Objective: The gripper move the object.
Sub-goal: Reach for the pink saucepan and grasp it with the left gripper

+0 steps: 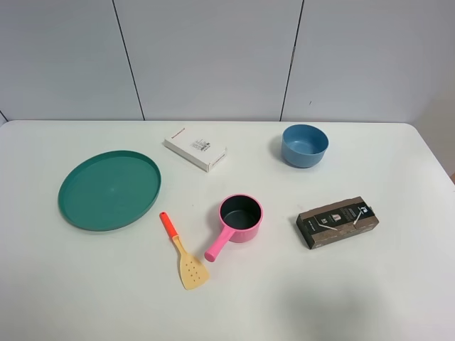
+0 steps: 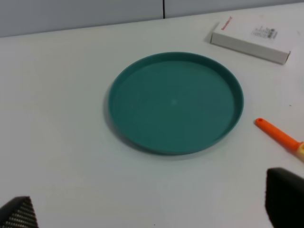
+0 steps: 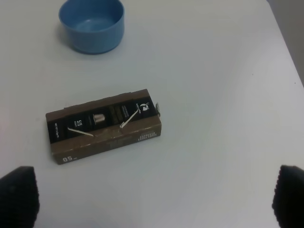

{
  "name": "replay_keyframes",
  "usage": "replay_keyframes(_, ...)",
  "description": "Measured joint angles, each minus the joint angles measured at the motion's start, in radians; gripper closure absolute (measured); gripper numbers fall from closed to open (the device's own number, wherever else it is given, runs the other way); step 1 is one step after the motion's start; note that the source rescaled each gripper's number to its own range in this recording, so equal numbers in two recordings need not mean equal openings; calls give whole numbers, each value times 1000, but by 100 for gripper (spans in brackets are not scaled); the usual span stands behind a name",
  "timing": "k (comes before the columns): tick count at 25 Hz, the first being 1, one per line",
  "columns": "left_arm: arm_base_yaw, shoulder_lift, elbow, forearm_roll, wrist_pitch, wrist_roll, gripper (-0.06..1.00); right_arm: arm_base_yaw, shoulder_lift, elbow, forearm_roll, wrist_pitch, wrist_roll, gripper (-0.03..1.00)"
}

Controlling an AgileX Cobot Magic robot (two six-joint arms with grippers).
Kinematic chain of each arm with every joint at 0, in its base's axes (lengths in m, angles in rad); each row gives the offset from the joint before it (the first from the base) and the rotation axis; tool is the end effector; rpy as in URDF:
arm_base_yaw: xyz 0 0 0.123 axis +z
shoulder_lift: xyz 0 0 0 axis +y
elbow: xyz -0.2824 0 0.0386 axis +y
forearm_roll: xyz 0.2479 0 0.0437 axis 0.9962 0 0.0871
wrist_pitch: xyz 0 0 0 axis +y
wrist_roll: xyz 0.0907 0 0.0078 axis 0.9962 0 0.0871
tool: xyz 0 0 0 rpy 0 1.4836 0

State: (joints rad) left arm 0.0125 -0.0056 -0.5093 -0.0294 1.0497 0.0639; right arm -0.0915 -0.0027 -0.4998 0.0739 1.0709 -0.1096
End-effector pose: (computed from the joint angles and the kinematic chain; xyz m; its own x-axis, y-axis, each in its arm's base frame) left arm -0.0064 -0.0024 0.2806 -0.4316 0.0438 -0.9010 0.0318 0.9989 0.0334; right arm -0.0052 0.0064 0.2765 -0.4611 -0.0319 -0.8868 -0.0002 0.9994 -0.0358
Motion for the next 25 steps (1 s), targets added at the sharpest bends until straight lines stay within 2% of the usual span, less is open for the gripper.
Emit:
replay_keyframes(16,0,0,0,-3,0,0,-2,0,0,0,0,0,0,-3)
replay_keyframes(21,0,0,0,-62,-1,-9,-2,0,0,0,0,0,0,-3)
replay_keyframes(25,0,0,-6,-124,-25,-78,-2,0,0,0,0,0,0,-3)
